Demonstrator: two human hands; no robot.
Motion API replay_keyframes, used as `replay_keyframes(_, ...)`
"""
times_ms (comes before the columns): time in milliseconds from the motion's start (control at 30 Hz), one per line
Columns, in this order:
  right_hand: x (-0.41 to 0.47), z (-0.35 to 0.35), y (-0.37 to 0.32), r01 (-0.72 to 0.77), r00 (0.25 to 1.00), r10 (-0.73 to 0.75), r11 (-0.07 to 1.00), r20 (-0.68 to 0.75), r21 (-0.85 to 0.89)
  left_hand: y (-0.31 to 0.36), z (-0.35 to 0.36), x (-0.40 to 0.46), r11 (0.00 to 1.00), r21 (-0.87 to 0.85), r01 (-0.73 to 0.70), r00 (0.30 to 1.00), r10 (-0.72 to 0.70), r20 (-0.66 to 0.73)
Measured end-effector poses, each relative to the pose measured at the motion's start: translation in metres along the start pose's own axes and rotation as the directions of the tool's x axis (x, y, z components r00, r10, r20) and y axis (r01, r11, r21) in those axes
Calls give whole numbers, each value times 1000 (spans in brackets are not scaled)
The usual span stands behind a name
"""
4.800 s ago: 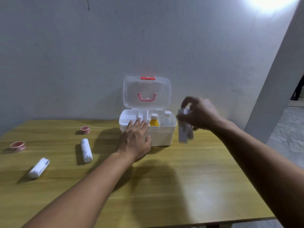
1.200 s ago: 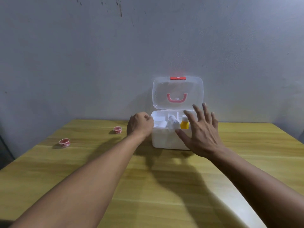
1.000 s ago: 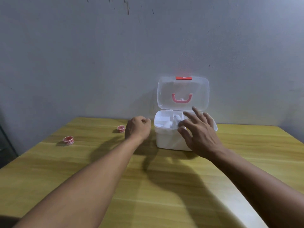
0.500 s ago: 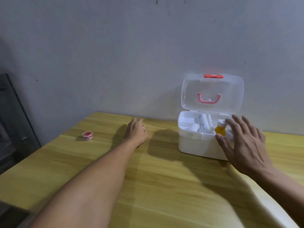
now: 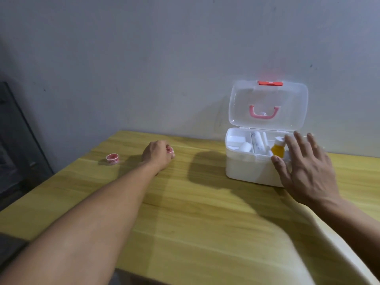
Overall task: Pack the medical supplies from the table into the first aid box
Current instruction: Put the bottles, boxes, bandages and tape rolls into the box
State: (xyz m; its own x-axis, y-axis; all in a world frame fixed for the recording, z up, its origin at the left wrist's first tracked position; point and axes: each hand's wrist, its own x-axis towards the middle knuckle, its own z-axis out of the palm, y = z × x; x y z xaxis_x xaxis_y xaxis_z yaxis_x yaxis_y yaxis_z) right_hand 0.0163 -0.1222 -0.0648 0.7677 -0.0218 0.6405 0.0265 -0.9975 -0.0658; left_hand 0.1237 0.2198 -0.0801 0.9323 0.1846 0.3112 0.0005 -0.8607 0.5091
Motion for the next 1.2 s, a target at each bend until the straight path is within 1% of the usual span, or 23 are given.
replay_keyframes(100,0,-4,-7,-27,998,28,999,53,-24,-22,-24,-10,998,49,34,999,-32,-23)
replay_keyframes(233,-3,-5,-19,-98,992,100,995,81,-32,-52,-50,-22,975,190,115,987,-90,-134)
replay_keyframes(300,-7,-4,-24,-116,990,119,992,81,-45,-69,-58,-24,960,224,170,978,-136,-161)
replay_keyframes(333,-8,-4,-26,-120,989,124,991,81,-53,-78,-60,-23,960,206,189,975,-159,-154)
replay_keyframes(433,-10,-2,-27,-125,988,130,990,81,-64,-97,-64,-21,974,64,216,974,-210,-91)
replay_keyframes(600,-9,-2,-27,-116,988,122,990,89,-77,-85,-63,-23,975,-43,220,973,-223,-64)
replay_keyframes(700,-10,-3,-27,-113,989,121,990,89,-86,-52,-54,-23,985,-106,133,990,-137,-35)
replay_keyframes(833,-10,-6,-23,-100,988,107,993,110,-70,21,-45,-23,975,-211,-70,998,67,-22)
replay_keyframes(900,-11,-6,-20,-81,990,87,995,114,-61,62,-42,-26,946,-266,-184,983,183,-28)
replay_keyframes(1000,-12,-6,-14,-46,990,53,997,127,-59,118,-38,-35,896,-287,-339,938,345,-29)
replay_keyframes(1100,-12,-7,-10,-22,987,30,998,156,-54,157,-29,-39,869,-300,-394,910,416,11)
replay_keyframes(1200,-13,-9,-9,-14,987,21,999,161,-42,178,-14,-36,884,-303,-355,914,396,86)
